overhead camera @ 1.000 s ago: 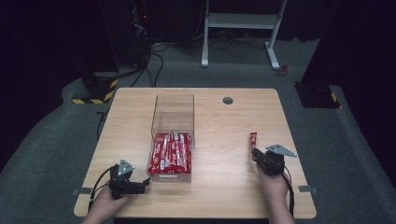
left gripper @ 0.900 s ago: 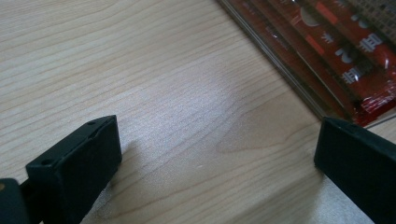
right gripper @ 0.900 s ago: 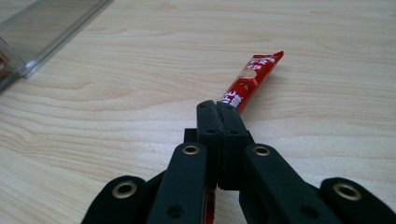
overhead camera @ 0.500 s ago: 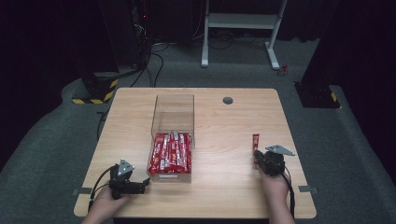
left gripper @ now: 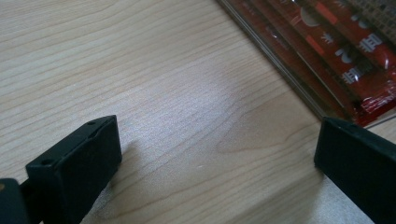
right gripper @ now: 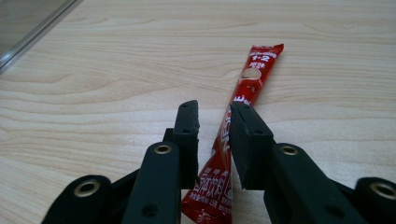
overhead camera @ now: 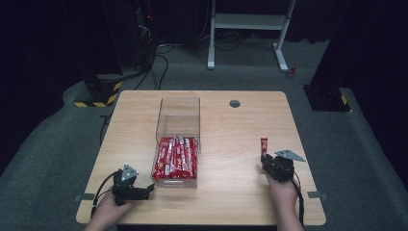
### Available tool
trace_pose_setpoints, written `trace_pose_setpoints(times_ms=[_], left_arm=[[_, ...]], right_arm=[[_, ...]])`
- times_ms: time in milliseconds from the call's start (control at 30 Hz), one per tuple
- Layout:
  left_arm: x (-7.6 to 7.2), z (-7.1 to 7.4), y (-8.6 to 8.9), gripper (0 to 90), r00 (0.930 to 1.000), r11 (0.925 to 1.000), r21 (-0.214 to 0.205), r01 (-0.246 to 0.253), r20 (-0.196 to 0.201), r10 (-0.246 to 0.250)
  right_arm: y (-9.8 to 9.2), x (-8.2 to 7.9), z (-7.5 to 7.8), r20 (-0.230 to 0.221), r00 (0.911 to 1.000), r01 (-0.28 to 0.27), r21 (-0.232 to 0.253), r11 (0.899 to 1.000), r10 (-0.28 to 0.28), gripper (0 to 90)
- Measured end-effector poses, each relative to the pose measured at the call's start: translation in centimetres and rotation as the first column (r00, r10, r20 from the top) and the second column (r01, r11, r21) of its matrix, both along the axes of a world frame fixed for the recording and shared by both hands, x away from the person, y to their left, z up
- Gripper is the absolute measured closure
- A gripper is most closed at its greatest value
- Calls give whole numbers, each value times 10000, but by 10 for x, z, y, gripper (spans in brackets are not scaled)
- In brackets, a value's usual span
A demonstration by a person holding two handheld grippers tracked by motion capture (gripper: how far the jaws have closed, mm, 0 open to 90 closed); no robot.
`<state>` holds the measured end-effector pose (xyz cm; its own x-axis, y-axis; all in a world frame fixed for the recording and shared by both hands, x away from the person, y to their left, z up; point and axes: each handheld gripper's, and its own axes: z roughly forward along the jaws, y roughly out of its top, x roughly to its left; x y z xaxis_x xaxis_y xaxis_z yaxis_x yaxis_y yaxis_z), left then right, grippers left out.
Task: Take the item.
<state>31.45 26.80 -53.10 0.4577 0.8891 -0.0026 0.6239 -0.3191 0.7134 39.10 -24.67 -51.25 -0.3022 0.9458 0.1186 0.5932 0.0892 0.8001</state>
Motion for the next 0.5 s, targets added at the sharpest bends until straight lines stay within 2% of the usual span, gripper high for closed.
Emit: trace_pose_setpoints(times_ms=[267,500], left_arm=[[0,0,0,10,10000,10000,1,2,-3,-2],[0,0,0,10,10000,10000,9,16,-6,-16]], right_arm=[[4,-4,6,313,9995,-10,-1,10000,10,662],[12,-10,12,627,9977,-229,-260,9994,245,581]])
